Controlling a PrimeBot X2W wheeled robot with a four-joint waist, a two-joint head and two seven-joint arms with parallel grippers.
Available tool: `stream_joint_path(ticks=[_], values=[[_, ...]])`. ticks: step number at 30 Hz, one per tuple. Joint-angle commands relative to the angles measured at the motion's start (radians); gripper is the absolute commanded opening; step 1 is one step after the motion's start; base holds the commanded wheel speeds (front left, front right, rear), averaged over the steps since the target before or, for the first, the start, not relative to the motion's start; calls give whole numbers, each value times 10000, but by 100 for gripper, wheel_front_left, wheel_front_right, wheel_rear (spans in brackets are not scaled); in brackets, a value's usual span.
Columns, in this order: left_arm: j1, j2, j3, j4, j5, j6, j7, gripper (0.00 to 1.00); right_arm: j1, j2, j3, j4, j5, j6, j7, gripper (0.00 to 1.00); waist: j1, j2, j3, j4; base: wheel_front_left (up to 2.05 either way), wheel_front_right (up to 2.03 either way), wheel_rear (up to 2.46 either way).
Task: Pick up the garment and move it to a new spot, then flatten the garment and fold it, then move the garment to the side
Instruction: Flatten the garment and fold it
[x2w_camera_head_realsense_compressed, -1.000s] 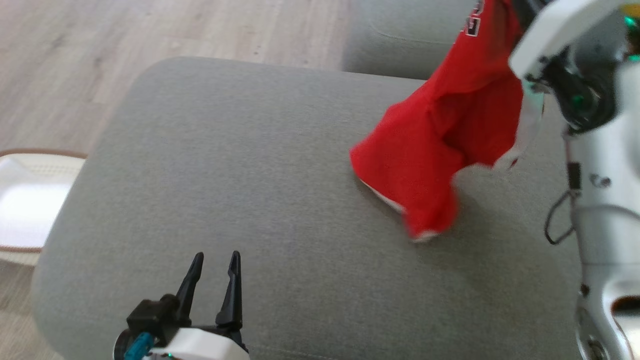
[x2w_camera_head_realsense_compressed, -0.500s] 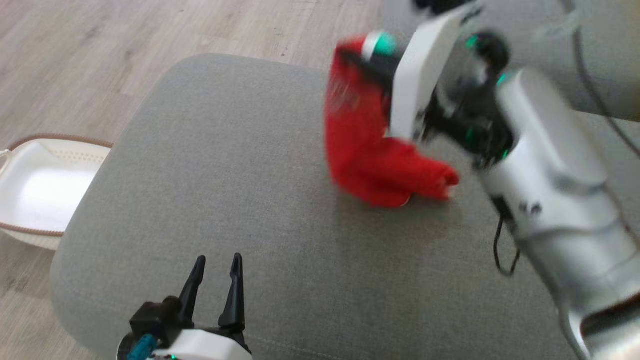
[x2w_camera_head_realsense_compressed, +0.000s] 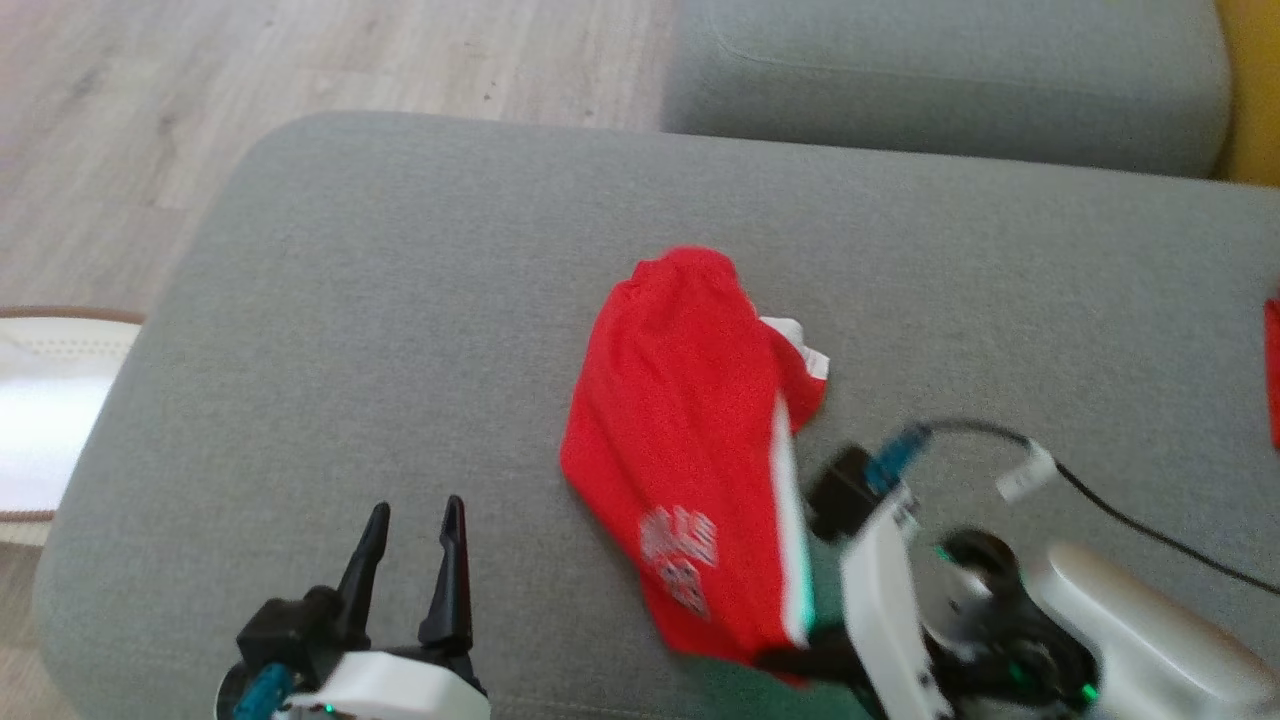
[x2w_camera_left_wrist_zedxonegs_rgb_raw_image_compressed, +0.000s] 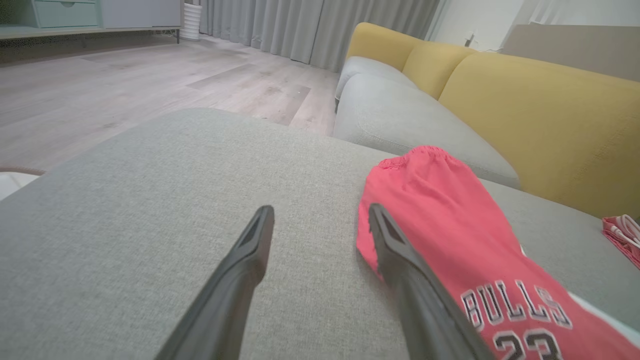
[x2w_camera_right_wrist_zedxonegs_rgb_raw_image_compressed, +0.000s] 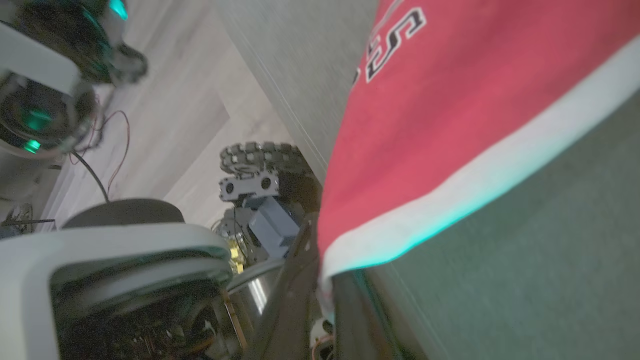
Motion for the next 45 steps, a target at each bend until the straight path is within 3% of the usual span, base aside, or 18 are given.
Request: stream_joint_path(ticks=[1, 6, 11, 16, 23, 24, 25, 26, 27, 33, 38, 45], values=[[-488, -53, 415, -390, 90, -39, -122, 100, 55, -460, -59, -400, -20, 67, 56, 0, 0, 0, 141, -181, 0, 0, 0], [-635, -53, 487, -381, 121, -96, -122, 100, 758, -1467, -264, 75, -574, 67, -109, 0, 0, 0, 297, -424, 0, 0, 0], [-708, -53, 508, -367, 148, -153, -122, 100, 860, -2031, -842, 1114, -1485, 67, -549, 0, 0, 0, 402, -555, 0, 0, 0], [-739, -53, 530, -363, 171, -183, -122, 100, 766, -2246, -1545, 2179, -2225, 67, -1005, 0, 0, 0, 504, -638, 0, 0, 0], [-838, -53, 494, -327, 195, -216, -122, 100, 462, -1980, -2426, 3492, -3351, 67, -1871, 0, 0, 0, 591, -659, 0, 0, 0], [-838, -53, 494, -318, 200, -221, -122, 100, 446, -1891, -2530, 3610, -3476, 67, -1996, 11, 0, 0, 582, -665, 0, 0, 0], [-832, -53, 500, -311, 204, -222, -122, 100, 438, -1790, -2631, 3708, -3579, 67, -2119, 40, 0, 0, 575, -675, 0, 0, 0], [-825, -53, 509, -305, 210, -221, -122, 100, 432, -1694, -2692, 3758, -3671, 67, -2239, 87, 0, 0, 571, -687, 0, 0, 0], [-818, -53, 517, -297, 213, -221, -122, 100, 431, -1617, -2735, 3802, -3753, 67, -2334, 100, 0, 0, 565, -700, 0, 0, 0], [-786, -53, 513, -249, 240, -233, -122, 100, 373, -1395, -2938, 3891, -4384, 67, -2935, 100, 0, 0, 510, -772, 0, 0, 0], [-789, -53, 541, -233, 269, -257, -122, 100, 231, -1442, -3072, 3270, -5153, 67, -3831, 100, 0, 0, 468, -821, 0, 0, 0], [-910, -53, 481, -224, 333, -337, -122, 100, -440, -694, -3338, 2150, -5330, 67, -4662, 100, 0, 0, 659, -768, 0, 0, 0]])
